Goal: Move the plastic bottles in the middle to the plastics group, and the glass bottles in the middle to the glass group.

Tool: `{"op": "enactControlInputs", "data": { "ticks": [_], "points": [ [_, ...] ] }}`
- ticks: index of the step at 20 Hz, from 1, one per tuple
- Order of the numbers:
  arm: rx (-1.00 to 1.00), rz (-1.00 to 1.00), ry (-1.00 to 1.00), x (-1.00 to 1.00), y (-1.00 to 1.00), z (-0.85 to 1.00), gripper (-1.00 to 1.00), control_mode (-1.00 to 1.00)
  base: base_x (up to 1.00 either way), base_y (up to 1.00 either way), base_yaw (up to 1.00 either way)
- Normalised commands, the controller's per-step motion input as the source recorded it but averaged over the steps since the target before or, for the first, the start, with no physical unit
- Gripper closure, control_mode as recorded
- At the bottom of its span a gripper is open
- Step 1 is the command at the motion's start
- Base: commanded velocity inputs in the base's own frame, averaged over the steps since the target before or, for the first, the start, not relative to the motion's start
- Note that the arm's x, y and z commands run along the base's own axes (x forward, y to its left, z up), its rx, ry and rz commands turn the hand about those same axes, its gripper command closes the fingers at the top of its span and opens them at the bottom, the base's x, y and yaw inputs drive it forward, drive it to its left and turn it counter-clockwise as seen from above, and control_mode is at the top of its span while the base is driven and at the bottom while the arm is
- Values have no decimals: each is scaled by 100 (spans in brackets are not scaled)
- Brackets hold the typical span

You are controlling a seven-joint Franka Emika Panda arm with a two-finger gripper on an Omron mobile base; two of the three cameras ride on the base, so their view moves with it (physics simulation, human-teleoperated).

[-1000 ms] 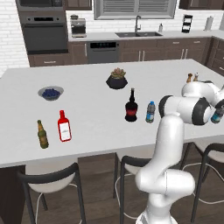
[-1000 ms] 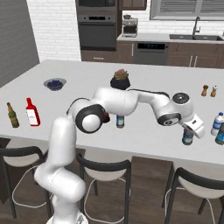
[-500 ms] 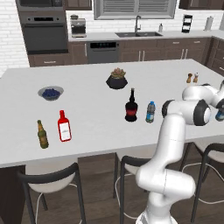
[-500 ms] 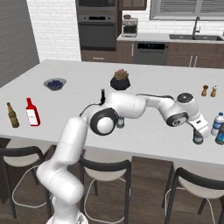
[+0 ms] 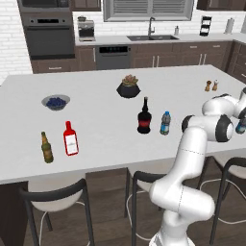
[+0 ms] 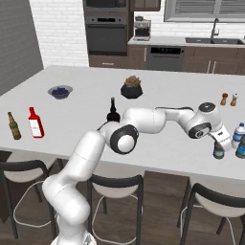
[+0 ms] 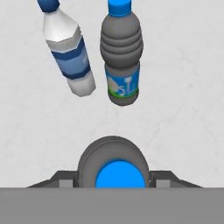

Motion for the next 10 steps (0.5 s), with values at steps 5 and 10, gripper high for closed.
{"op": "enactControlInputs", "data": {
  "ticks": [5,10],
  "points": [
    [3,0,6,2,-12,-47,100,-100,0,0,0],
    [0,0,4,3,2,-54,-100,-100,0,0,0]
  ]
}}
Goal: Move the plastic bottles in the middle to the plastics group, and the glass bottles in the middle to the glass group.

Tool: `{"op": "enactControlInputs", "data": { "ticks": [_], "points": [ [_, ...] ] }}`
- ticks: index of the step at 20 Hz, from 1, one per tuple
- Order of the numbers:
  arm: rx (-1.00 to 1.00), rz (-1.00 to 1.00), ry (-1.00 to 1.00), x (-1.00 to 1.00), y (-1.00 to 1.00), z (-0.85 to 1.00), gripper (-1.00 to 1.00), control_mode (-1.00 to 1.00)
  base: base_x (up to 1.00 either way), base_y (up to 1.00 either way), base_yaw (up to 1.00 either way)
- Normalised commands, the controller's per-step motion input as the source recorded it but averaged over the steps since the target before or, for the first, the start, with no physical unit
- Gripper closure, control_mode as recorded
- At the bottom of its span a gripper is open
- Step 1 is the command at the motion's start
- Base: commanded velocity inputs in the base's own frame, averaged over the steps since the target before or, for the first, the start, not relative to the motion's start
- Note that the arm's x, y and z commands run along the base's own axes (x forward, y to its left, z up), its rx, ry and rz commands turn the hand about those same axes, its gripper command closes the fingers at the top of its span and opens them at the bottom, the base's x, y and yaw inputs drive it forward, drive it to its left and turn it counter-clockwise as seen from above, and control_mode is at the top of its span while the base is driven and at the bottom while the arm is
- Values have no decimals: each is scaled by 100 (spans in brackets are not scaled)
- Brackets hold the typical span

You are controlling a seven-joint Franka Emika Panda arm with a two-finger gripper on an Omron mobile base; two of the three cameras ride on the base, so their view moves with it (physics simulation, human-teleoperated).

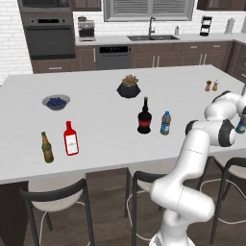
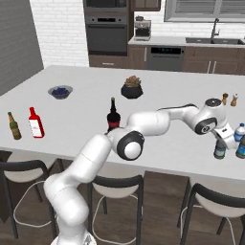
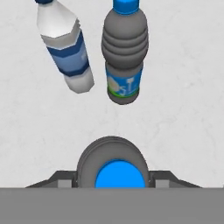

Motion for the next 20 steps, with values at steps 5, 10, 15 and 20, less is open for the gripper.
{"op": "enactControlInputs", "data": {
  "ticks": [5,10,15,20],
  "points": [
    [0,0,1,6,4,-36,-100,-100,0,0,0],
    [0,1,0,-3,0,3,-100,-100,0,0,0],
    [0,7,-1,-20,17,19,-100,-100,0,0,0],
    [-7,12,0,-42,55,9,-100,-100,0,0,0]
  ]
}}
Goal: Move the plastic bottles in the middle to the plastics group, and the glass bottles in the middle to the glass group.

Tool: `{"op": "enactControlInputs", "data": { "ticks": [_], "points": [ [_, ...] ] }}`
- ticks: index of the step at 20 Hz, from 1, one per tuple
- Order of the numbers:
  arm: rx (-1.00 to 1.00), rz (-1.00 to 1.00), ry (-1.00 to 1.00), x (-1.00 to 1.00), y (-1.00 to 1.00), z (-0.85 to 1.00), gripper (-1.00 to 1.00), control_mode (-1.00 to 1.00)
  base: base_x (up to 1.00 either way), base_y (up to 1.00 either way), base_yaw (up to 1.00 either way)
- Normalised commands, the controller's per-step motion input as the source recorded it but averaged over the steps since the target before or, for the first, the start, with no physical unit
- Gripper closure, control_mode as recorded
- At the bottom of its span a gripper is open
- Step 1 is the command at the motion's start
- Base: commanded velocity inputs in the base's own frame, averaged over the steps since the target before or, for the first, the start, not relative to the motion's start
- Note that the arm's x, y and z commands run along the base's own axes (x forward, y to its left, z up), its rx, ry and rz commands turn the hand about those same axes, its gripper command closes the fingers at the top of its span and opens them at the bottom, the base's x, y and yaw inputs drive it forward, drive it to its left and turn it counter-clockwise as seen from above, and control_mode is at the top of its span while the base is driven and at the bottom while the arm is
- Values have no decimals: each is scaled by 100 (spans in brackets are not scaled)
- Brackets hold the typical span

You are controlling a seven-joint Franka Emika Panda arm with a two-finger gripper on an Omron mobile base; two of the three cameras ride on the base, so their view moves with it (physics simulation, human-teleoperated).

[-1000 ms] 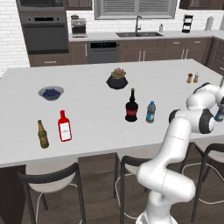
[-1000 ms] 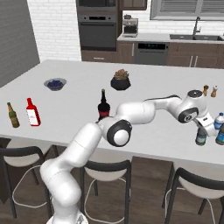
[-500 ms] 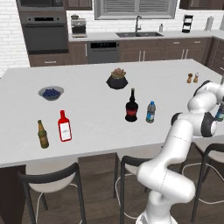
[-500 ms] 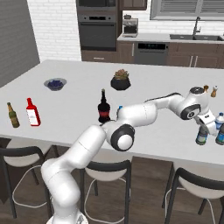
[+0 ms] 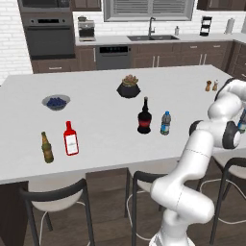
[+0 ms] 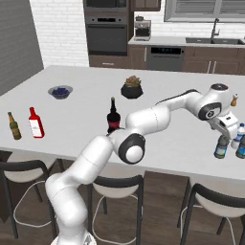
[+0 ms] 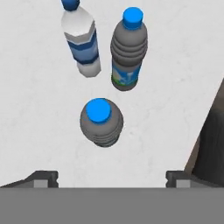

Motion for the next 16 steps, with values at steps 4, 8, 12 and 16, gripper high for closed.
{"op": "enactControlInputs", "data": {
  "ticks": [4,8,12,16],
  "points": [
    [-15,14,0,-52,84,-16,-100,-100,0,0,0],
    [-18,14,0,-49,96,-32,-100,-100,0,0,0],
    [-13,18,0,-45,100,-41,-100,-100,0,0,0],
    [-12,40,1,-24,100,-23,-100,-100,0,0,0]
  ]
}}
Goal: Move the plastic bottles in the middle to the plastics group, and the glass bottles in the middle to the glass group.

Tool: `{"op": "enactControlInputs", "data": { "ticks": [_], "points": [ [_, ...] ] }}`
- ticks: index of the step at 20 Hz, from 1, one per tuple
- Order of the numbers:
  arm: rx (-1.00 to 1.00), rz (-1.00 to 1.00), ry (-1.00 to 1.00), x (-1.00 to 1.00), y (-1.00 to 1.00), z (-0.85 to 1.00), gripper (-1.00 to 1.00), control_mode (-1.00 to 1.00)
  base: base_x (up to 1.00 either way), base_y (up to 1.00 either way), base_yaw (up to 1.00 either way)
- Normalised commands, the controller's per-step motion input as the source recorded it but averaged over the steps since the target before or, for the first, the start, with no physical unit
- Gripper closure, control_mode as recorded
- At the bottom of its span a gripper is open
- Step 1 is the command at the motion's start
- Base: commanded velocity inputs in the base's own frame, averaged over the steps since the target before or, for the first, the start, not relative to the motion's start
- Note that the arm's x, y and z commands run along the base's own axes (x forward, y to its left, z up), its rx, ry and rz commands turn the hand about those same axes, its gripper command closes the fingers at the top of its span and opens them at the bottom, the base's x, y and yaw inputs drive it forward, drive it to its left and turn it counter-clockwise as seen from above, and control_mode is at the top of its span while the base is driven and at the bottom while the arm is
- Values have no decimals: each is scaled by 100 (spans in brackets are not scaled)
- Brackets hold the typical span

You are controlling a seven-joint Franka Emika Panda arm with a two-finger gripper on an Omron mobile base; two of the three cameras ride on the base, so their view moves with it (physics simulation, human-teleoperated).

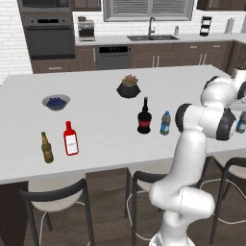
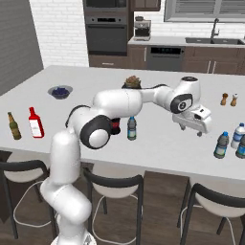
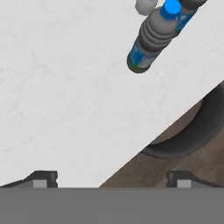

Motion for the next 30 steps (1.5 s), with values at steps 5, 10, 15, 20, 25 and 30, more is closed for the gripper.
{"op": "enactControlInputs", "data": {
  "ticks": [5,10,15,20,25,30],
  "points": [
    [-1,43,0,-12,100,-6,-100,-100,0,0,0],
    [0,25,1,18,99,11,-100,-100,0,0,0],
    [2,23,0,23,94,23,-100,-100,0,0,0],
    [4,16,0,31,77,25,-100,-100,0,0,0],
    [7,17,-1,21,40,13,-100,-100,0,0,0],
    [7,13,-8,25,31,-2,-100,-100,0,0,0]
  ]
}}
